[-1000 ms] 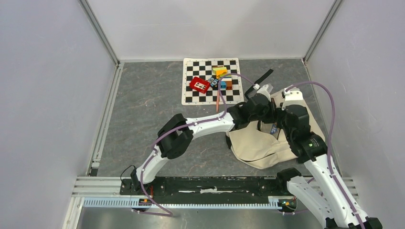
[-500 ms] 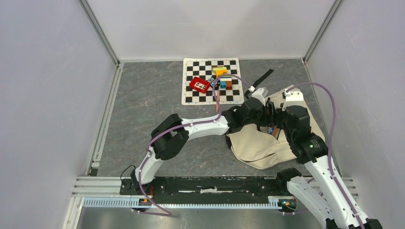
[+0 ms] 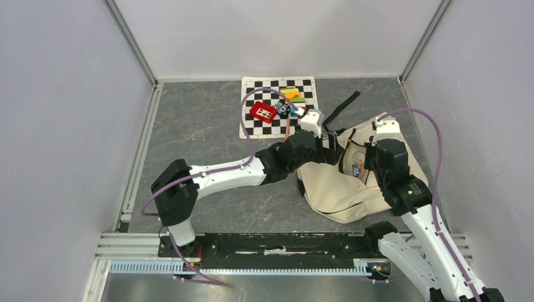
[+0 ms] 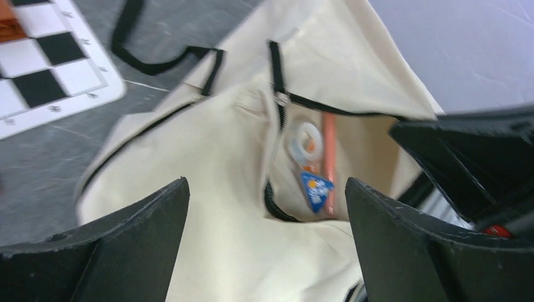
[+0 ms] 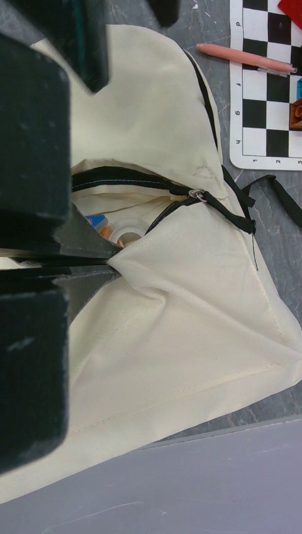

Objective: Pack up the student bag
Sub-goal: Pick up the stationery from the center of the board.

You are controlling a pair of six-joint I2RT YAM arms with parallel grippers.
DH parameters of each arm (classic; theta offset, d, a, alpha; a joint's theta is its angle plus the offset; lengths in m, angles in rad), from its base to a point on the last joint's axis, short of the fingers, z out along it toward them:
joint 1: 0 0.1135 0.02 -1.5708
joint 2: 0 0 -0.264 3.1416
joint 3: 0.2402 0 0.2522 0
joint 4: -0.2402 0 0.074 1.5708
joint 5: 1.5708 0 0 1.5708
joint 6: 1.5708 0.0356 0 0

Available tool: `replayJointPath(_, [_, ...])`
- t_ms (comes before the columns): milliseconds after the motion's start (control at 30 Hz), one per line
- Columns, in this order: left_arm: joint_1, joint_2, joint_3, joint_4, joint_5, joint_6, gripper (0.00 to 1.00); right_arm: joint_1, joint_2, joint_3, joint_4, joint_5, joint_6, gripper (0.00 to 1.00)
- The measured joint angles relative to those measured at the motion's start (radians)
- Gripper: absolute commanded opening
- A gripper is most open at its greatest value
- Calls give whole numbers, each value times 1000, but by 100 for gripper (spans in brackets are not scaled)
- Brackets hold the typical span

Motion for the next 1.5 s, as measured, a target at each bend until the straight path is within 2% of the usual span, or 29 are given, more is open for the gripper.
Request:
replayJointPath(133, [53, -24, 2, -70, -58, 6, 97, 0, 0, 0, 0, -1, 3, 0])
replayJointPath(267, [166, 23, 40, -192, -92, 5, 92, 0, 0, 0, 0, -5, 3, 0])
replayJointPath(500, [290, 186, 143, -351, -129, 15, 71, 0, 0, 0, 0, -5, 3, 0])
replayJointPath(900, [312, 417, 342, -499, -139, 52, 54, 0, -1, 0, 0, -11, 3, 0])
replayJointPath(1067, [326, 443, 362, -526, -138, 53, 50, 0, -1, 0, 0, -11, 3, 0])
replayJointPath(1200, [338, 457, 370, -542, -131, 53, 41, 0, -1, 0, 0, -12, 3, 0])
replayJointPath(1500, [349, 473, 383, -544, -93, 53, 26, 0, -1, 0, -1, -12, 3, 0])
